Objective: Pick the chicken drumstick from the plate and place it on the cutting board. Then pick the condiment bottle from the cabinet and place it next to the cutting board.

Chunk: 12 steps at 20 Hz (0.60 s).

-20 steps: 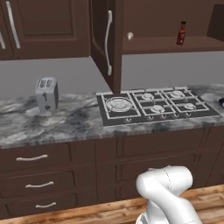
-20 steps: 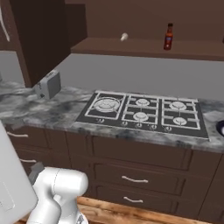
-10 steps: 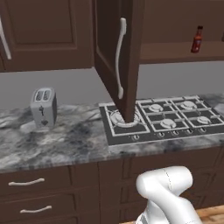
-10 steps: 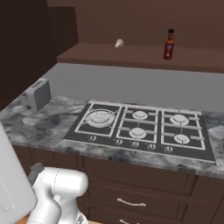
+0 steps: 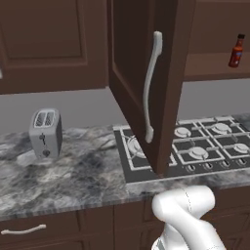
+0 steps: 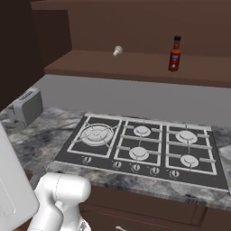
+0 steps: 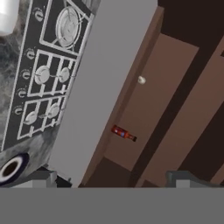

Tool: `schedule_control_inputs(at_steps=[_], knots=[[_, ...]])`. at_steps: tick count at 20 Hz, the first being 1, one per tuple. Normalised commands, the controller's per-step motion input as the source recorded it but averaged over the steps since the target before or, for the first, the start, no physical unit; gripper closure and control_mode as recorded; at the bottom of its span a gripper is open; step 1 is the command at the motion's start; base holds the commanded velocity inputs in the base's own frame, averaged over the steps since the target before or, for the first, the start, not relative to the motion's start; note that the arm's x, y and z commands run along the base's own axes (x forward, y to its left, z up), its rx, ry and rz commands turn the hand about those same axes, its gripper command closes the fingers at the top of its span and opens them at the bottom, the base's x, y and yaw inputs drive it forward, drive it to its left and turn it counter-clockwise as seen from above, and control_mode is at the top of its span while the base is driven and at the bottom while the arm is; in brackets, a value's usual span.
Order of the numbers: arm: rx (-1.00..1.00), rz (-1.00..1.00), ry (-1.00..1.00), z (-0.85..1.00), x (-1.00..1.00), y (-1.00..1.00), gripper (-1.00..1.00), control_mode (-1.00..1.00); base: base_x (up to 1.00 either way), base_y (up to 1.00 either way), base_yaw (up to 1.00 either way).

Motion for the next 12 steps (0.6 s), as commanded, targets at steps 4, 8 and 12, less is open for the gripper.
schedule_control_inputs(at_steps=[4,8,12], knots=[[0.00,0.00,0.00,0.00,0.00,0.00,-1.00,1.00,0.28,0.00,0.00],[0.00,0.00,0.00,0.00,0.00,0.00,-1.00,1.00,0.06,0.00,0.00],[0.00,0.00,0.00,0.00,0.00,0.00,-1.00,1.00,0.00,0.00,0.00]])
